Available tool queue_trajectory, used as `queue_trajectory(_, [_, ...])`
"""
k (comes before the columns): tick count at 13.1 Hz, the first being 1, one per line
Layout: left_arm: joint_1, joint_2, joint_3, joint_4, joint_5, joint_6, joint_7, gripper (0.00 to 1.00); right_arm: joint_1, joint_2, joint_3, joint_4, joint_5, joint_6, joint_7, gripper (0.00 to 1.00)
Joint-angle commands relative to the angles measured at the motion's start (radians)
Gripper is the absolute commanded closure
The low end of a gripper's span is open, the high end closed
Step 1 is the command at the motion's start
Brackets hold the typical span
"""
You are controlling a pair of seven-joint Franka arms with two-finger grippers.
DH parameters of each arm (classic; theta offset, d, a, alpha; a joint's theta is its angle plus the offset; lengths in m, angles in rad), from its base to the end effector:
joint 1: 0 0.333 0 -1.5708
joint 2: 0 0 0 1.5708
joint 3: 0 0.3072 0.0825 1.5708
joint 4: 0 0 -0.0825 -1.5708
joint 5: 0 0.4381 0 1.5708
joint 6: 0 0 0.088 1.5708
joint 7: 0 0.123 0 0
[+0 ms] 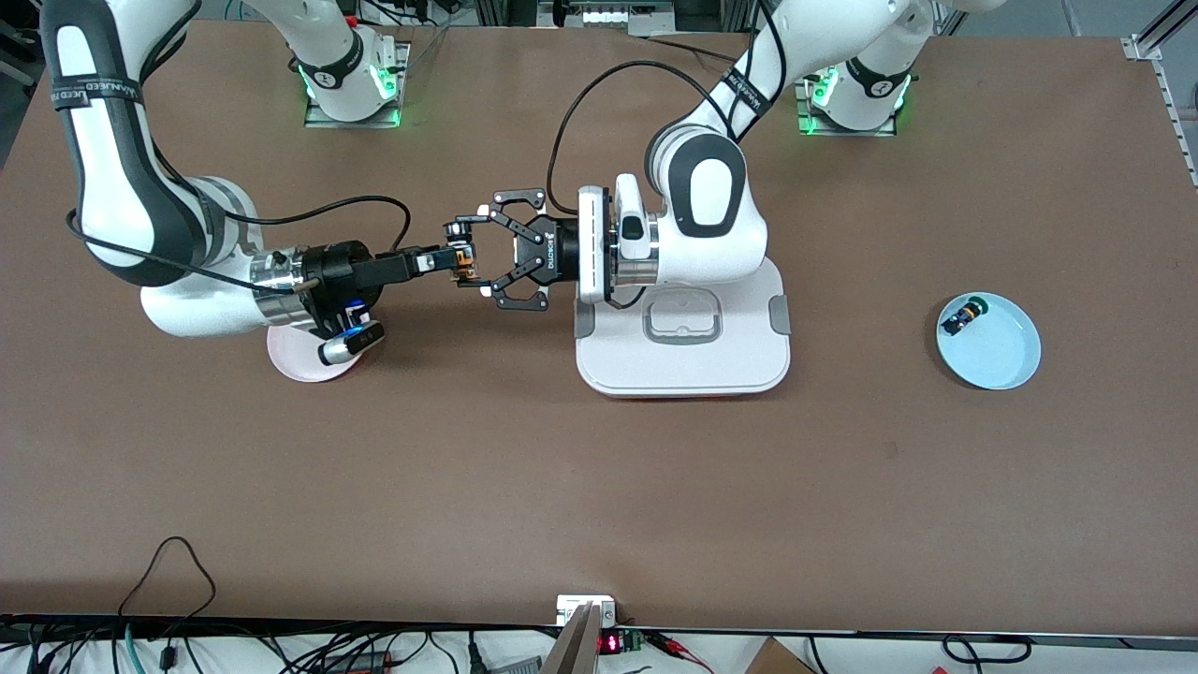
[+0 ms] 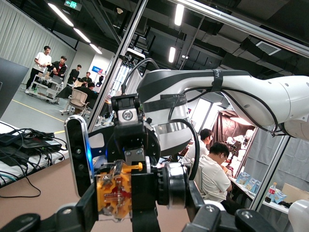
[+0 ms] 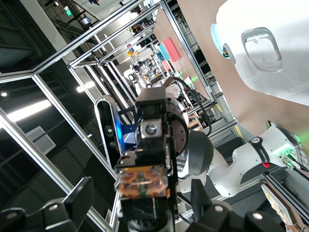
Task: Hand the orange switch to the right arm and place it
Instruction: 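Grasp the orange switch with the right gripper, then open the left gripper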
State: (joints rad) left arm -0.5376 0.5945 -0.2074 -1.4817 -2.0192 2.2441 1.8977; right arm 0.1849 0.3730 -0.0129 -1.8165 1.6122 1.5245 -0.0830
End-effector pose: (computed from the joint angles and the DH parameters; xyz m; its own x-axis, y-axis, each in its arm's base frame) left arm 0.5837 -0.5474 0.3587 0.3916 0.1087 0.9137 -0.9165 -0.0424 0.3979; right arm 0.6318 0.2392 0.3582 0.8404 0.1876 -0.5085 -0.5094 -0.0473 -0.8592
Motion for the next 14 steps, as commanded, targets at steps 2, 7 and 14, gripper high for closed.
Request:
queue_trajectory(2, [-0.004,0.007,0.002,0.023,-0.006,0.002,0.011,1.0,0.018,0.021,0.001,0.022,-0.03,0.0,-0.064,0.2])
queue_trajectory(7, [-0.004,0.007,0.002,0.023,-0.007,0.002,0.012,1.0,-0.008,0.015,0.001,0.022,-0.038,-0.012,-0.047,0.19])
queue_trajectory(14, [-0.004,0.007,0.002,0.023,-0.01,0.002,0.012,1.0,-0.007,0.009,0.001,0.026,-0.028,-0.012,-0.017,0.41])
